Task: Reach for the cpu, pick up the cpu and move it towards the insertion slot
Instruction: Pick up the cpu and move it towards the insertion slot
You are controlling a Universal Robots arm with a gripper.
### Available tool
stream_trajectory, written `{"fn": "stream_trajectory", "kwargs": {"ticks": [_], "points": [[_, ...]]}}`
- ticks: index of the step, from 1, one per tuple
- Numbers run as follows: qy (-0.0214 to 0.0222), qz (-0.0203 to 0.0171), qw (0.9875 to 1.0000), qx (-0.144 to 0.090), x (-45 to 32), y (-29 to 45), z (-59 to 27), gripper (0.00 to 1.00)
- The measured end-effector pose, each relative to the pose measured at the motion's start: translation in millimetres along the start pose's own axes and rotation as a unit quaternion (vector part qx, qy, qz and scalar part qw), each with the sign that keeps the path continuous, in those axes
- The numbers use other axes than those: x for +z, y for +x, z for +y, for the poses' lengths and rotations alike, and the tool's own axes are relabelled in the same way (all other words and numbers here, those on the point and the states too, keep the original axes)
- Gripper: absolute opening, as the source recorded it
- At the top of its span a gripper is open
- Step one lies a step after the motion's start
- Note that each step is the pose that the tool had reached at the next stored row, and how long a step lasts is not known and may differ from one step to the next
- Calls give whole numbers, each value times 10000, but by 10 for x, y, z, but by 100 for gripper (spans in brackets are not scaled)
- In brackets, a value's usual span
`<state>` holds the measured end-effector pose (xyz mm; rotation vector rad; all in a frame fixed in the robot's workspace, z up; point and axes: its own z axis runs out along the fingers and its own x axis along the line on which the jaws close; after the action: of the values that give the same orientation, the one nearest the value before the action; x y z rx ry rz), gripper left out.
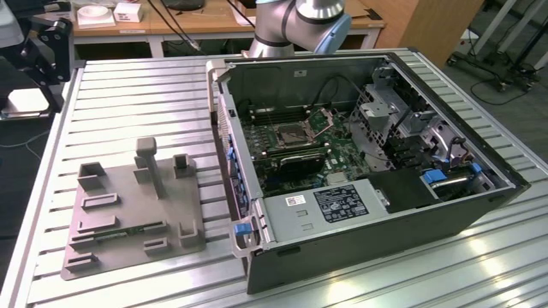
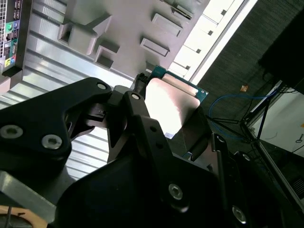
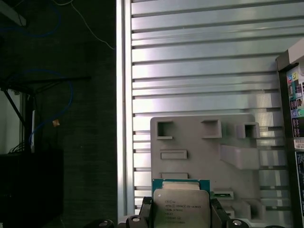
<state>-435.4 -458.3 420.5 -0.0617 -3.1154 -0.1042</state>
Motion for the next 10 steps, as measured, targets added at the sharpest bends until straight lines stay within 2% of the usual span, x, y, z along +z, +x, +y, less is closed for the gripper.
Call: {"fn": "stream_trajectory", "kwargs": {"ticks": [10], "points": [[0, 0, 10000, 0, -1, -41, 1, 54]]}}
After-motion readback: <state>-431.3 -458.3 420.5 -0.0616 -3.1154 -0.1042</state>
